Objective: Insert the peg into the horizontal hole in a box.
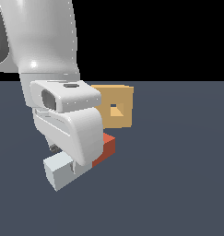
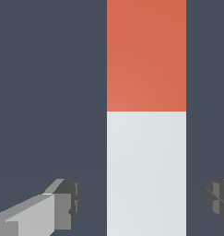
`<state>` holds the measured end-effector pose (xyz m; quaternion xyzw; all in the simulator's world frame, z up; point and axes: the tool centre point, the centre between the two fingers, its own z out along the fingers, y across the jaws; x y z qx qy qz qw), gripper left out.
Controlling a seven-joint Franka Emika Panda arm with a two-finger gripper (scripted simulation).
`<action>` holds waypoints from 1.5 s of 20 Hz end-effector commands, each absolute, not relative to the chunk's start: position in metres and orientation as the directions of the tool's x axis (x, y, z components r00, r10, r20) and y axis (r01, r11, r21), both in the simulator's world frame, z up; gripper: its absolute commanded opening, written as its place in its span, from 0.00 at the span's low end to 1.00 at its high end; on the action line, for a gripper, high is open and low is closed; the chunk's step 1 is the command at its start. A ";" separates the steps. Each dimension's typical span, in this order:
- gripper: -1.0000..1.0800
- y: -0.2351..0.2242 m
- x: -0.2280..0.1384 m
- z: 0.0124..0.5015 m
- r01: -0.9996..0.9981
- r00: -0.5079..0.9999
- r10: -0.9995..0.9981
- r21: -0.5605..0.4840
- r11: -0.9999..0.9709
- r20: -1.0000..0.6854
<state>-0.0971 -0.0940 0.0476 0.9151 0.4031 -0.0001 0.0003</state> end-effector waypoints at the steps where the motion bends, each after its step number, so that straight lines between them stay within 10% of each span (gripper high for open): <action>1: 0.96 -0.094 -0.098 0.036 0.737 0.676 0.737 0.000 -0.676 -0.001; 8: 0.96 -0.094 -0.097 0.023 0.736 0.677 0.736 0.000 -0.677 0.000; 9: 0.00 -0.094 -0.097 0.023 0.736 0.677 0.736 0.000 -0.677 0.000; 30: 0.00 -0.087 -0.070 0.032 0.819 0.574 0.819 0.001 -0.574 -0.001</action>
